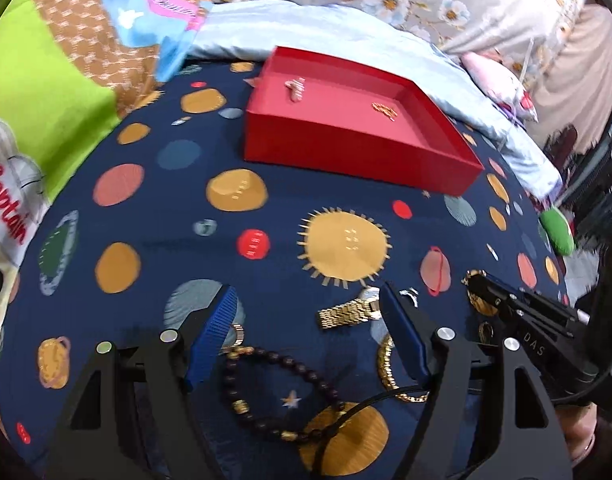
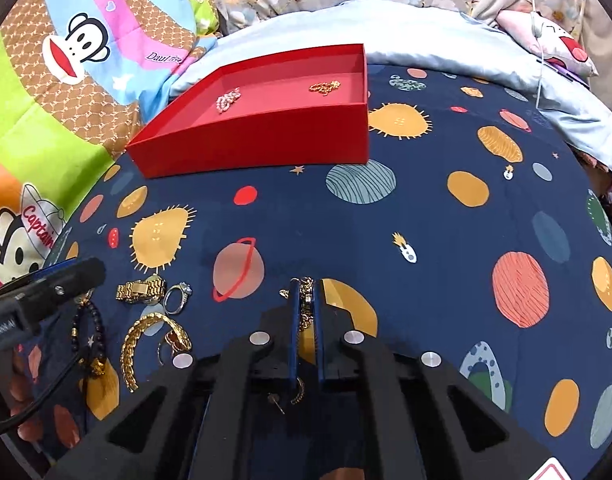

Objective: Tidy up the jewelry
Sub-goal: 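Grasp the gold watch with the left tool while the right grasps the gold ring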

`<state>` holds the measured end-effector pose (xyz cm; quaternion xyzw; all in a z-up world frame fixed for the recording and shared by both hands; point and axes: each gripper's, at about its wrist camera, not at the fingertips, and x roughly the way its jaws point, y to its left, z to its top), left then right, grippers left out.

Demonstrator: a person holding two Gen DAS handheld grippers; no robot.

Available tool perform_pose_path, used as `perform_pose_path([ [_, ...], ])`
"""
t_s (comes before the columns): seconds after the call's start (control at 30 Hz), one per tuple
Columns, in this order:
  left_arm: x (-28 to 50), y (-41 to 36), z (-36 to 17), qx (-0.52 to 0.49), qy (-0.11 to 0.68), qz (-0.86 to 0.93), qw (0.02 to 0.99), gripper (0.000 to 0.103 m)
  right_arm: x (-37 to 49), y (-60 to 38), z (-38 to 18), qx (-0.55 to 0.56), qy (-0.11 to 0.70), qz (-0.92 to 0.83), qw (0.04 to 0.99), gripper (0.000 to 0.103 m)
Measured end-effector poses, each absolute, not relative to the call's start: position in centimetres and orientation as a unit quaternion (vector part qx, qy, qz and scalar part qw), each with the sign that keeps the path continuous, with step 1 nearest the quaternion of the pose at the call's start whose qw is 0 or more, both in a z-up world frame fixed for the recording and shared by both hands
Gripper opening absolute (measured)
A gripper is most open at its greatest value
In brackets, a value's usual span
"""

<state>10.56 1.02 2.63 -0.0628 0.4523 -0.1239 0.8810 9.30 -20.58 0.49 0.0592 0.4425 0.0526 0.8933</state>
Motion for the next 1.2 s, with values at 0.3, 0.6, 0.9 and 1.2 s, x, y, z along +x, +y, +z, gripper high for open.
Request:
perform_pose_path([
  [0.3,11.0,-1.6,1.1,-0.034,0.467,-0.165,0.868,0.065,7.9,-22.2,1.7,0.096,0.431,0.052,0.896,0.005],
  [0.6,10.7,-2.9,1.0,-0.018,0.464,-0.192,0.864,0.033,7.4,-22.8,2.0,0.117,0.432,0.053,0.893,0.005],
  [0.9,9.7,-3.5,1.0,-0.017,0.465,-0.199,0.862,0.029,7.3,-22.9,1.9,0.121,0.432,0.052,0.892,0.005],
  [1.2,9.3,-3.0,2.6,-0.036,0.456,-0.202,0.866,0.011,6.7,-23.1,3.2,0.123,0.418,0.054,0.899,0.005],
])
